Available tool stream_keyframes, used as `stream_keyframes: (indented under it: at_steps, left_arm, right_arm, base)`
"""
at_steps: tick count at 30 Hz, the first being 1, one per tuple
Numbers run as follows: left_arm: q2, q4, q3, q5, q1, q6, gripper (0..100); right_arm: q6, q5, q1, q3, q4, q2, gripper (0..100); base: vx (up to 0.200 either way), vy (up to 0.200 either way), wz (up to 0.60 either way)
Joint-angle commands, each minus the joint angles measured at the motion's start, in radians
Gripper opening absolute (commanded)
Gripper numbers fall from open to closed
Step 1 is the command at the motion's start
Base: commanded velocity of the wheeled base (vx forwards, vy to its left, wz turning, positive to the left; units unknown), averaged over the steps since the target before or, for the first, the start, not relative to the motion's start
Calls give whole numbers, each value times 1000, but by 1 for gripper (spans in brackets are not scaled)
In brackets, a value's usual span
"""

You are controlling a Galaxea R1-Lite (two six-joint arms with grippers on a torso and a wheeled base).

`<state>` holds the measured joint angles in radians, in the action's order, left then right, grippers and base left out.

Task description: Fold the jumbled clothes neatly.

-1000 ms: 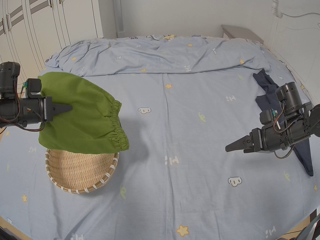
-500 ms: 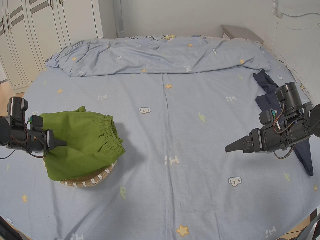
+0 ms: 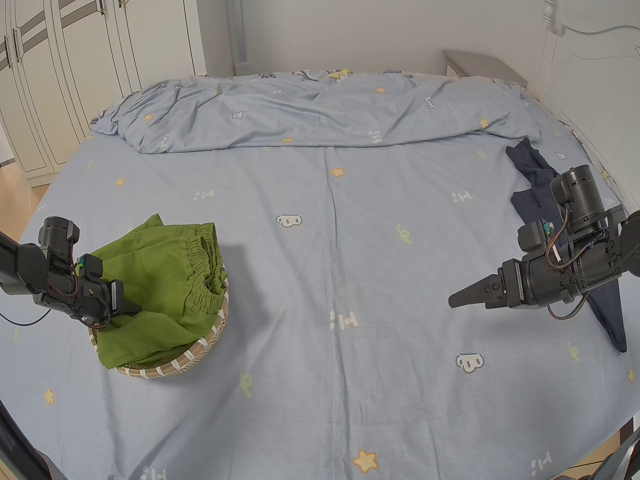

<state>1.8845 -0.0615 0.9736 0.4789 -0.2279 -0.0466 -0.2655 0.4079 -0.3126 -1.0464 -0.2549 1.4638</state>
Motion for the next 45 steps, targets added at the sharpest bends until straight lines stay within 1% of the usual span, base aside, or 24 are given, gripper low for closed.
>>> stream_keyframes:
  at_steps: [1, 3, 4, 8, 14, 16, 17, 19, 20, 21, 22, 24, 25, 26, 27, 29, 31, 32, 34, 35, 36, 37, 40, 45]
  left_arm:
    - [33, 0, 14, -2, 2, -1, 0]
    - [25, -1, 14, -3, 2, -1, 0]
    - [16, -3, 14, -5, 2, -1, 100]
    - [-42, -8, 7, -8, -1, -1, 100]
    - [-188, -11, -29, -10, -14, -12, 100]
    - [-188, -11, -29, -10, -14, -12, 100]
    - [-269, -11, -67, -5, -45, -2, 100]
    - [-272, -11, -70, -5, -45, -2, 100]
    - [-390, -11, -130, -3, -56, -2, 100]
    - [-423, -11, -145, -2, -56, -2, 100]
    - [-508, -11, -187, 1, -56, -4, 100]
    - [-616, -3, -227, 4, -45, -6, 100]
    - [-625, -3, -230, 4, -45, -4, 100]
    - [-723, -3, -260, 4, -34, -6, 100]
    - [-760, -3, -271, 4, -27, -6, 100]
    - [-920, -11, -328, 3, 15, -9, 100]
    - [-1064, -11, -400, 3, 41, -9, 100]
    - [-1183, -14, -454, 3, 68, -10, 100]
    - [-1280, -18, -500, 3, 99, -13, 100]
    - [-1291, -20, -504, 3, 104, -13, 100]
    - [-1398, -38, -549, 3, 130, -16, 100]
    - [-1463, -70, -564, 1, 133, -21, 100]
    - [-1568, -181, -569, 1, 134, -27, 100]
    - [-1682, -250, -602, 1, 139, -45, 100]
  right_arm:
    - [0, 2, 0, 0, 0, 0, 100]
    - [0, 0, 0, 0, 0, 0, 100]
    - [0, 0, 0, 0, 0, 0, 100]
    - [0, 0, 0, 0, 0, 1, 100]
    - [0, 0, 1, -1, 0, -2, 100]
    - [0, 0, 1, -1, 0, -2, 100]
    - [-1, -4, 1, -1, 3, -14, 100]
    - [-1, -6, 1, -1, 3, -16, 100]
    - [-1, -27, 13, 2, 5, -76, 100]
    - [0, -35, 13, 6, 5, -99, 100]
    - [11, -52, 20, 37, 6, -169, 100]
    - [68, -61, 41, 86, 20, -266, 100]
    - [74, -61, 44, 91, 23, -272, 100]
    - [135, -63, 82, 141, 48, -350, 100]
    - [155, -63, 93, 167, 55, -379, 100]
    - [241, -63, 112, 296, 112, -543, 100]
    - [272, -63, 116, 402, 160, -680, 100]
    - [270, -63, 124, 462, 181, -783, 100]
    - [269, -64, 139, 496, 187, -867, 100]
    - [267, -64, 141, 499, 187, -875, 100]
    - [253, -61, 167, 516, 181, -962, 100]
    - [230, -63, 187, 528, 175, -1013, 100]
    - [186, -63, 208, 549, 154, -1102, 100]
    - [184, -66, 210, 579, 85, -1188, 100]
  base:
    - [0, 0, 0]
    - [0, 0, 0]
    - [0, 0, 0]
    - [0, 0, 0]
    - [0, 0, 0]
    - [0, 0, 0]
    - [0, 0, 0]
    - [0, 0, 0]
    - [0, 0, 0]
    - [0, 0, 0]
    - [0, 0, 0]
    - [0, 0, 0]
    - [0, 0, 0]
    - [0, 0, 0]
    - [0, 0, 0]
    - [0, 0, 0]
    - [0, 0, 0]
    - [0, 0, 0]
    - [0, 0, 0]
    - [0, 0, 0]
    - [0, 0, 0]
    - [0, 0, 0]
    - [0, 0, 0]
    - [0, 0, 0]
